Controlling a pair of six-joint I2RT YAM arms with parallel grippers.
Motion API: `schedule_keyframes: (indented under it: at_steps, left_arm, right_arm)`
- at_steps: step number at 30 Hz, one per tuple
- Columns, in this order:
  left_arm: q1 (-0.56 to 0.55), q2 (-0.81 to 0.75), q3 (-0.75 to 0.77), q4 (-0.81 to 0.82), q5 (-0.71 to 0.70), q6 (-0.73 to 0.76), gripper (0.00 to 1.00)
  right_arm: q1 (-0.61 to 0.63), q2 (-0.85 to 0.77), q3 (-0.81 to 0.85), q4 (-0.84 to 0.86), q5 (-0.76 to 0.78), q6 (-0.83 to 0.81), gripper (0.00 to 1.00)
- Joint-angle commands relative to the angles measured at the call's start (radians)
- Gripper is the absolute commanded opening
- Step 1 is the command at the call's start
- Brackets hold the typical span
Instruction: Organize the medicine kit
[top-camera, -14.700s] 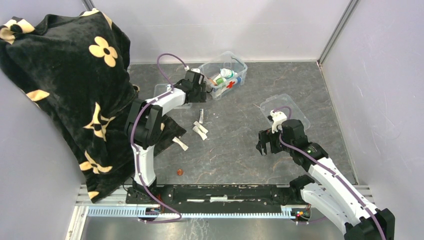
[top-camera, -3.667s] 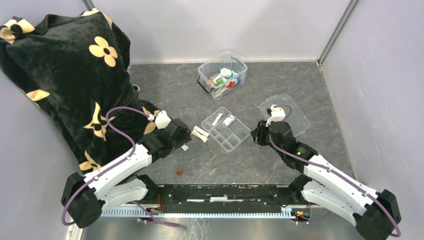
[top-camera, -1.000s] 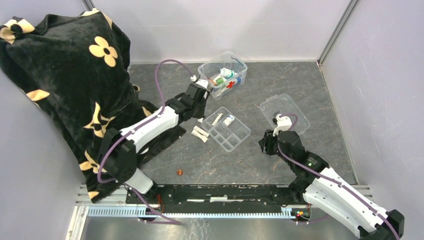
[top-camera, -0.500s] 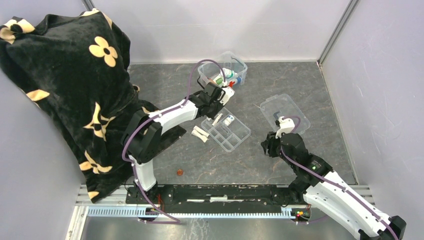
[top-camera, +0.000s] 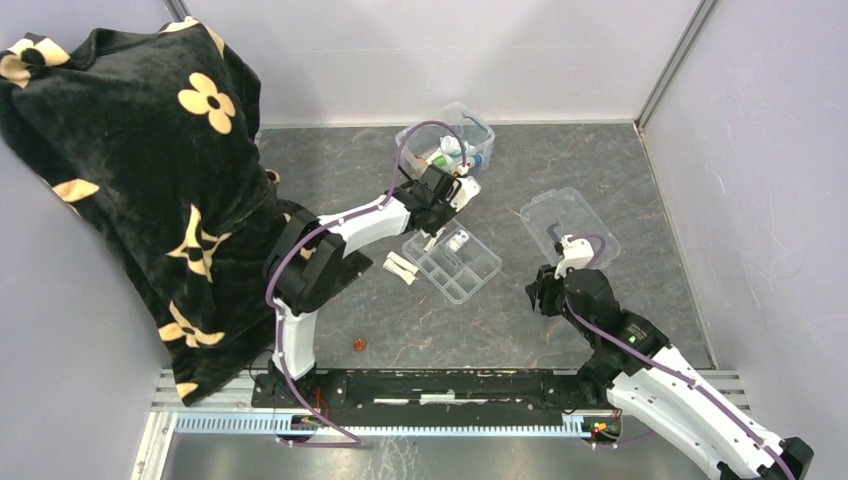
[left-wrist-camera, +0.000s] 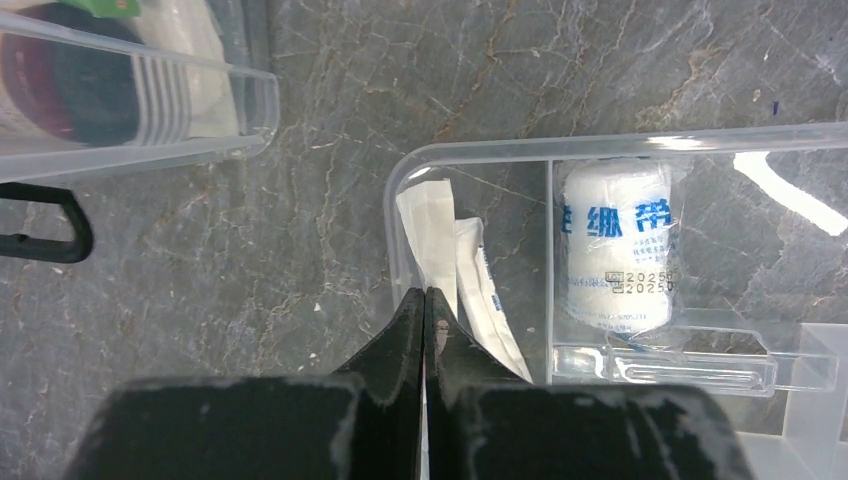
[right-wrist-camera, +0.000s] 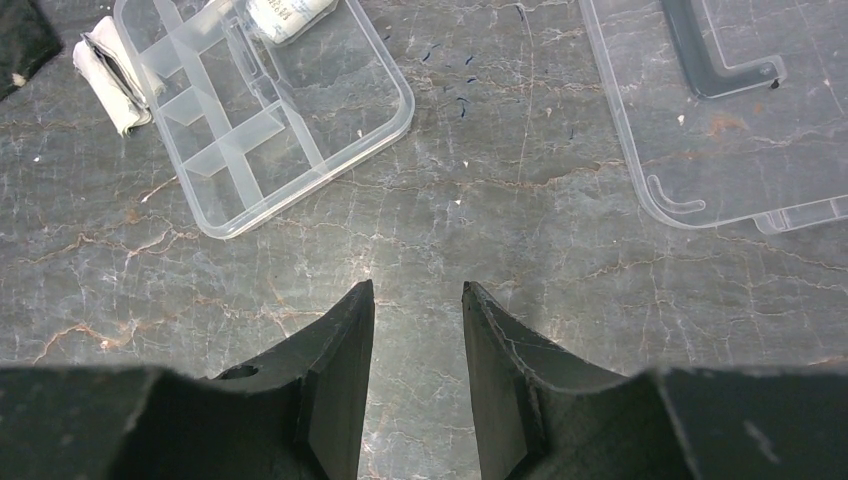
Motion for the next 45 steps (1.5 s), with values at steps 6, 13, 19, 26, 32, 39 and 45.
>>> schedule_keyframes:
  at_steps: [6,13,19,26,32,39,45]
  left_arm:
    - [-0.018,0.004,0.024,0.006,-0.017,0.019,0.22]
    - [-0.026,-0.098,0.02,-0.019,-0.065,-0.041,0.39]
    - [-0.033,-0.32,-0.098,-0.06,-0.153,-0.416,0.43]
    - [-0.038,-0.687,-0.459,-0.214,-0.294,-1.019,0.51]
    - [-0.041,-0.898,-0.56,-0.545,-0.458,-1.233,0.61]
    - [-0.041,-1.069,-0.634,-0.732,-0.47,-1.443,0.79]
    - [-0.048,-1.089,-0.718,-0.704,-0.386,-1.482,0.82]
  right_arm:
    - [-0.002,-0.012,0.016,-0.018,0.03,0.011,0.44]
    - [-0.003,-0.021,0.014,-0.017,0.023,0.02,0.44]
    - [-0.002,-0.048,-0.023,-0.006,0.036,0.032,0.44]
    - [-0.003,-0.029,-0.077,0.061,-0.024,0.049,0.44]
    - [-0.001,0.013,-0.119,0.137,-0.084,0.083,0.45]
    - [-0.003,0.04,-0.142,0.185,-0.118,0.102,0.45]
    - [-0.002,0.047,-0.14,0.184,-0.118,0.091,0.45]
